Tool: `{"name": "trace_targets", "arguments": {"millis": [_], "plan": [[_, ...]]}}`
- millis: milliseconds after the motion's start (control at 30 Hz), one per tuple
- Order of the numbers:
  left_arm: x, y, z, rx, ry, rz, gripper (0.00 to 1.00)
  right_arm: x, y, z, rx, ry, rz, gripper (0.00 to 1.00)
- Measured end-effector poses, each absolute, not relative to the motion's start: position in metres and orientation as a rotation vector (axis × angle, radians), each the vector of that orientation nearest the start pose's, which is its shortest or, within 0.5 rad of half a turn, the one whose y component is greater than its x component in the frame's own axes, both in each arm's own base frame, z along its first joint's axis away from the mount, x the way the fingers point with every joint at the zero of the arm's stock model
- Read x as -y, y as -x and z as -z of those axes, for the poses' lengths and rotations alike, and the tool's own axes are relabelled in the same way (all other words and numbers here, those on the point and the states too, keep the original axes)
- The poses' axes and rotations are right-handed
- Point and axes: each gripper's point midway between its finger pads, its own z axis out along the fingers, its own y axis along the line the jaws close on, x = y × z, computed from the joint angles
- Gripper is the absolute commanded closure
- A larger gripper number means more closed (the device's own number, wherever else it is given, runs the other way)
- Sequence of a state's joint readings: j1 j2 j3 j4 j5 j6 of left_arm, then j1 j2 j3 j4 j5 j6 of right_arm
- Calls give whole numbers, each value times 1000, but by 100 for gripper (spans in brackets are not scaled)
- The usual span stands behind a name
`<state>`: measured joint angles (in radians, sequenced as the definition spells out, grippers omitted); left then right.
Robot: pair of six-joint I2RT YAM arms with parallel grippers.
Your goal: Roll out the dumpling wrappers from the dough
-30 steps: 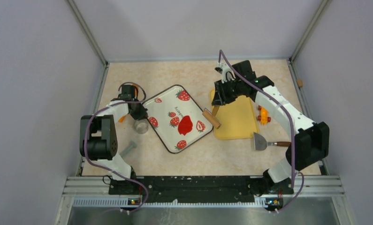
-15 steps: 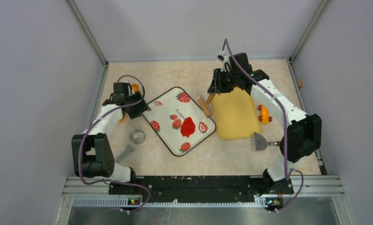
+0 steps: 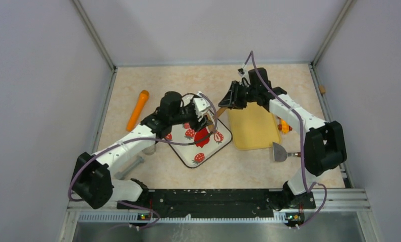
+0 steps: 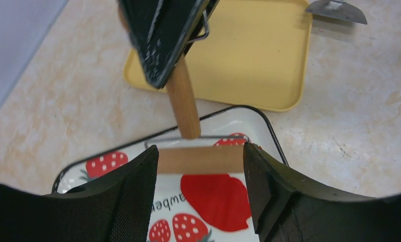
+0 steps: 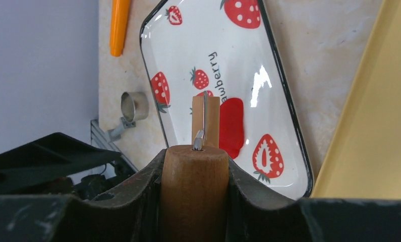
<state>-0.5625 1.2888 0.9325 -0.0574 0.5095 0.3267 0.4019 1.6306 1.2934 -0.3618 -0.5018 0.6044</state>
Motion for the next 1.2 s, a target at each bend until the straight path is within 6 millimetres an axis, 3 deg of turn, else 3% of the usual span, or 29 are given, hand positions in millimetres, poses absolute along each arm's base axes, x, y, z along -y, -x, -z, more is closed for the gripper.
{"name": "trace_targets", "arguments": {"millis": [167, 300, 433, 533, 567, 667, 867, 900, 967, 1000, 1100, 1200], "plan": [[309, -301, -191, -1509, -1286, 637, 38, -272, -353, -196, -2359, 54, -1164, 100], [324, -323, -170, -1523, -1322, 613, 44, -273, -351, -206, -2318, 63, -1204, 100], [333, -339, -161, -1503, -1337, 589, 69, -274, -351, -211, -2295, 81, -1222, 100], [332, -348, -160, -1511, -1325, 557, 93, -271, -348, -208, -2311, 99, -1226, 99], [330, -352, -160, -1511, -1322, 552, 98, -271, -345, -206, -2319, 108, -1234, 87], [329, -350, -158, -1499, -1346, 559, 100, -269, -340, -203, -2329, 159, -1236, 62], [336, -331, -150, -1466, -1429, 629, 100, -261, -315, -191, -2419, 251, -1262, 59], [337, -327, -149, -1462, -1439, 642, 100, -261, -312, -190, -2430, 261, -1269, 66], [338, -322, -145, -1458, -1454, 658, 100, -260, -308, -189, -2448, 260, -1282, 95], [338, -320, -144, -1455, -1457, 659, 100, -259, -305, -187, -2469, 242, -1283, 100], [338, -315, -142, -1452, -1463, 671, 100, -259, -302, -184, -2495, 231, -1298, 100], [339, -311, -138, -1451, -1465, 685, 100, -258, -298, -180, -2524, 224, -1303, 72]]}}
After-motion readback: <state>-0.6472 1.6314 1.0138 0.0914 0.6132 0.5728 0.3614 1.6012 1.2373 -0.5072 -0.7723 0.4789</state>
